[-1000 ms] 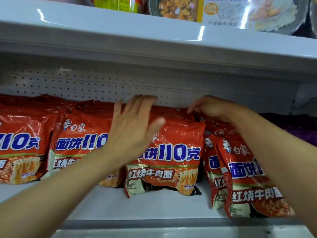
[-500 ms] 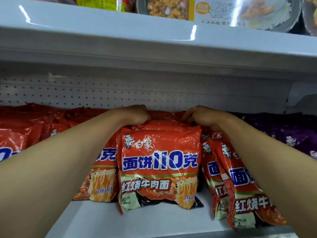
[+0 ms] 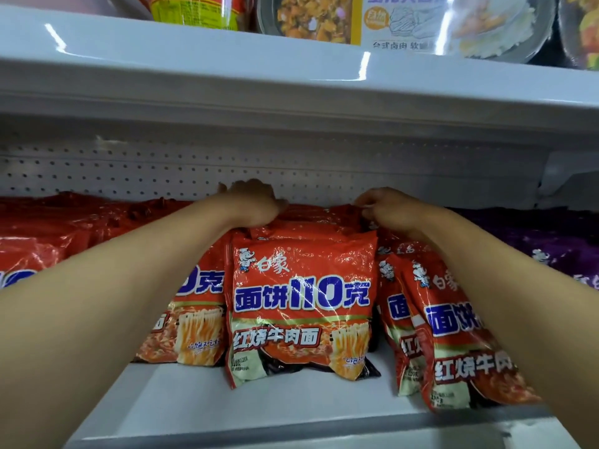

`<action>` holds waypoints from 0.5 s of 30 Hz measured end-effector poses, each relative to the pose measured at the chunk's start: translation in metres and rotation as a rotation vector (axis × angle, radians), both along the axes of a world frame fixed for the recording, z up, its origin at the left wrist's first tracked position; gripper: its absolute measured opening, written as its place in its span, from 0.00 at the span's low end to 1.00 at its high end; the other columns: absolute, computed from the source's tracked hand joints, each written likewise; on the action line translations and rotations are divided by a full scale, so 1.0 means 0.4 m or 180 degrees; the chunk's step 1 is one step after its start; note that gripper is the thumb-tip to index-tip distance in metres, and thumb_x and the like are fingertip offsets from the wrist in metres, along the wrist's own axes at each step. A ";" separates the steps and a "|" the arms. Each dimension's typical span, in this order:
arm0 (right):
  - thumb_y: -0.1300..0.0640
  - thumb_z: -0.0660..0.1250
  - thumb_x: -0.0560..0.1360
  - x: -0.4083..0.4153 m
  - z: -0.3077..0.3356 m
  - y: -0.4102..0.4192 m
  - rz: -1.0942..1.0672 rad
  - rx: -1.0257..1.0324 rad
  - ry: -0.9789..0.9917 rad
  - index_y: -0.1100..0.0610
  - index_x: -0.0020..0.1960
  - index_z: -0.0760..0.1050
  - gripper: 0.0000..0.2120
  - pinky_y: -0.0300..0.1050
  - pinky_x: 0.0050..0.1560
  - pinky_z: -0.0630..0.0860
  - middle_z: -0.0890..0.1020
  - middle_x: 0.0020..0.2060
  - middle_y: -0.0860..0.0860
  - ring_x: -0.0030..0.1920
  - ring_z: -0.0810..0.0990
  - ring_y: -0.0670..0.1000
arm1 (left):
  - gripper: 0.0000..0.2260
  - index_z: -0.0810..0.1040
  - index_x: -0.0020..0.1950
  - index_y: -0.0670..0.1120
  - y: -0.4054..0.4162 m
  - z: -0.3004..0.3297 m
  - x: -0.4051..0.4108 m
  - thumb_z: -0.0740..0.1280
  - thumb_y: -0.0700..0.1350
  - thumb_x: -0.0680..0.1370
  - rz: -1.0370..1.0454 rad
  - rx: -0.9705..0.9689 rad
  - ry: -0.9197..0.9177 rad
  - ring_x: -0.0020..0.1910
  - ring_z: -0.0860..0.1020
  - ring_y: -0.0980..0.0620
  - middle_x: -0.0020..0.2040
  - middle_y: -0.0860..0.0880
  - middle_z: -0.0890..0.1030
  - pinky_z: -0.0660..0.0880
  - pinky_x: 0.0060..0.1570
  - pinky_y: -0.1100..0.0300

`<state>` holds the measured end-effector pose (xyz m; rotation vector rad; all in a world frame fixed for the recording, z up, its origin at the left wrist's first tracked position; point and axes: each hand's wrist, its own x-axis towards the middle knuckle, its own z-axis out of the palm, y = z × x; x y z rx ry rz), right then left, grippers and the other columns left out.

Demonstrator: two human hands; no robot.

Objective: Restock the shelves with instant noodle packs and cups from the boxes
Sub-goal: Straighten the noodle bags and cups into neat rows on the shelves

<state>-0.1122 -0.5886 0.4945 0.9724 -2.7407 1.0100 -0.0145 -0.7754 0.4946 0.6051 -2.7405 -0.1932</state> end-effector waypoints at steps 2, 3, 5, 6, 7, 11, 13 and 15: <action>0.63 0.58 0.80 0.021 0.002 0.024 0.0143 -0.0181 0.0137 0.58 0.66 0.73 0.15 0.38 0.55 0.66 0.74 0.65 0.54 0.62 0.72 0.50 | 0.21 0.70 0.67 0.47 0.024 0.000 0.047 0.54 0.58 0.81 -0.0076 -0.0298 0.0328 0.68 0.68 0.43 0.67 0.45 0.73 0.53 0.71 0.42; 0.60 0.59 0.81 0.034 0.001 0.036 0.0285 -0.0221 0.0125 0.56 0.65 0.73 0.14 0.38 0.56 0.66 0.75 0.64 0.53 0.60 0.72 0.48 | 0.20 0.70 0.67 0.48 0.041 -0.008 0.076 0.55 0.58 0.81 -0.0154 -0.0389 0.0469 0.68 0.67 0.44 0.68 0.46 0.72 0.52 0.71 0.41; 0.53 0.63 0.79 0.065 -0.007 0.059 0.0597 -0.0128 0.0005 0.52 0.62 0.74 0.12 0.40 0.56 0.67 0.77 0.60 0.49 0.58 0.73 0.47 | 0.23 0.66 0.69 0.51 0.084 -0.046 0.133 0.59 0.60 0.78 -0.0335 -0.0678 0.0640 0.71 0.62 0.46 0.70 0.47 0.68 0.49 0.72 0.42; 0.50 0.66 0.77 0.083 -0.010 0.069 0.0683 0.0095 -0.0008 0.51 0.62 0.74 0.14 0.41 0.55 0.68 0.77 0.58 0.47 0.58 0.74 0.47 | 0.27 0.63 0.71 0.52 0.107 -0.076 0.158 0.61 0.62 0.76 -0.0454 -0.0814 0.0678 0.74 0.57 0.47 0.73 0.48 0.63 0.47 0.72 0.42; 0.47 0.69 0.74 0.100 -0.012 0.075 0.0685 0.0396 0.0037 0.50 0.62 0.73 0.18 0.42 0.55 0.69 0.75 0.57 0.45 0.57 0.74 0.47 | 0.33 0.58 0.73 0.52 0.131 -0.108 0.178 0.63 0.64 0.74 -0.0571 -0.0906 0.0670 0.75 0.51 0.48 0.75 0.49 0.56 0.44 0.73 0.42; 0.46 0.77 0.66 0.145 -0.027 0.071 0.0307 0.1181 0.0609 0.52 0.62 0.70 0.29 0.41 0.52 0.70 0.75 0.54 0.46 0.52 0.74 0.48 | 0.52 0.39 0.76 0.55 0.199 -0.233 0.201 0.69 0.69 0.65 -0.0534 -0.0988 0.0261 0.75 0.34 0.46 0.76 0.51 0.33 0.37 0.70 0.38; 0.46 0.78 0.64 0.158 -0.037 0.070 0.0150 0.1042 0.0811 0.52 0.58 0.71 0.28 0.42 0.50 0.71 0.75 0.51 0.47 0.50 0.74 0.48 | 0.55 0.32 0.75 0.54 0.202 -0.277 0.193 0.70 0.69 0.65 -0.0299 -0.1092 0.0160 0.74 0.29 0.43 0.74 0.48 0.27 0.38 0.70 0.36; 0.46 0.78 0.64 0.162 -0.043 0.075 0.0021 0.0812 0.0934 0.52 0.56 0.70 0.27 0.46 0.54 0.73 0.76 0.53 0.48 0.52 0.75 0.50 | 0.56 0.30 0.74 0.54 0.193 -0.302 0.195 0.71 0.67 0.66 -0.0237 -0.1071 0.0274 0.72 0.27 0.42 0.72 0.47 0.24 0.39 0.70 0.37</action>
